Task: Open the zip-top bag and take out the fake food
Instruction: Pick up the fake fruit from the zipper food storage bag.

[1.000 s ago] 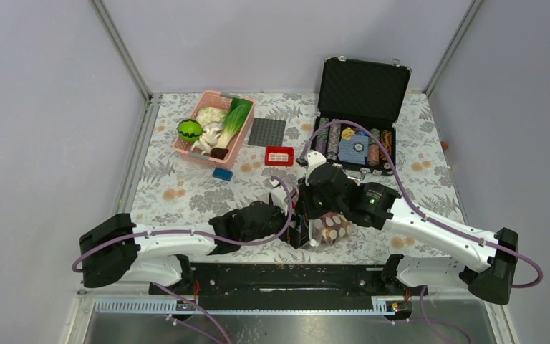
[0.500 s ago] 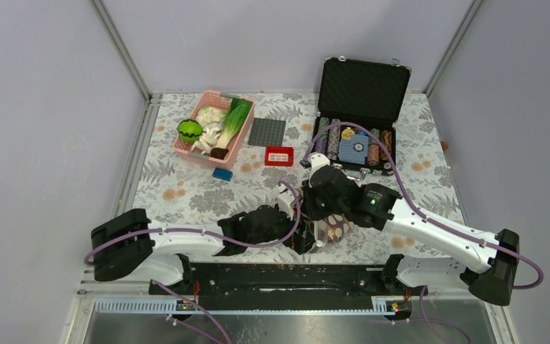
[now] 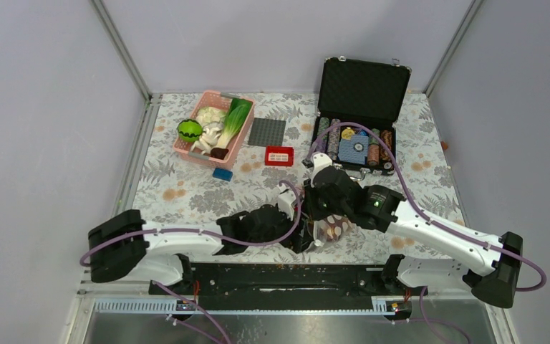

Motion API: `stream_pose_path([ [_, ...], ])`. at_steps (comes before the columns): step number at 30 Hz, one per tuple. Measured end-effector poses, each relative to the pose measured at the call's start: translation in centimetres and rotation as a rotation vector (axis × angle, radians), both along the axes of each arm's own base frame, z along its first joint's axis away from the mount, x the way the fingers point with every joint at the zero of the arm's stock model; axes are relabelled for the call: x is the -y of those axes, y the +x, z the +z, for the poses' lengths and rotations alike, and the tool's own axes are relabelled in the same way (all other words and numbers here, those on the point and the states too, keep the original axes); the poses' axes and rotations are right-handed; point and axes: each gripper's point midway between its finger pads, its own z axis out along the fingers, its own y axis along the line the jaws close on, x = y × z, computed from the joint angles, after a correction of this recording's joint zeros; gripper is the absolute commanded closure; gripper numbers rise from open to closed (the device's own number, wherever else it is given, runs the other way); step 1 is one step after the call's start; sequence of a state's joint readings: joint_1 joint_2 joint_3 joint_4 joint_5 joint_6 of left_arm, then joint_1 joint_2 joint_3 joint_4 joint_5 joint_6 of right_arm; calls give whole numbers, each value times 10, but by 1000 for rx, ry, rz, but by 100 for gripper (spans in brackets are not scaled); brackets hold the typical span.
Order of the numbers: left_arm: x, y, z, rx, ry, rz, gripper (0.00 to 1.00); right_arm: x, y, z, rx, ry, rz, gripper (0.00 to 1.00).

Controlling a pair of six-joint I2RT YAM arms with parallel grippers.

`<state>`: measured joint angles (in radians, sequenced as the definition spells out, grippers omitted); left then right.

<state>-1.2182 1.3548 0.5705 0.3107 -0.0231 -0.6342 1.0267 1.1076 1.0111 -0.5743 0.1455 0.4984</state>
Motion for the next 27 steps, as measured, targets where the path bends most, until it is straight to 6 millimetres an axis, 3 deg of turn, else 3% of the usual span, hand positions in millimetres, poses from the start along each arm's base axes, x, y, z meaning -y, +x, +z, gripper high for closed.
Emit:
stream_pose_path([
  [3,-10,-5,14,14,0,-8,29,-2,5,4,24,18,-17,100],
  [6,-21,-8,43,55,-43,-3,29,-3,11,5,44,23,-39,100],
  [11,-45,0,78,121,-95,74,28,-3,13,5,51,28,-50,100],
  [15,-62,7,84,150,-80,135,28,-3,13,4,50,30,-52,100],
  [20,-83,8,69,154,27,161,25,0,17,2,60,19,-79,100],
  [21,-96,10,74,162,85,185,24,3,20,2,69,13,-100,100],
  [23,-99,12,81,169,83,196,24,3,20,1,71,12,-104,100],
  [27,-131,50,128,191,108,323,25,6,23,-1,77,4,-125,100],
])
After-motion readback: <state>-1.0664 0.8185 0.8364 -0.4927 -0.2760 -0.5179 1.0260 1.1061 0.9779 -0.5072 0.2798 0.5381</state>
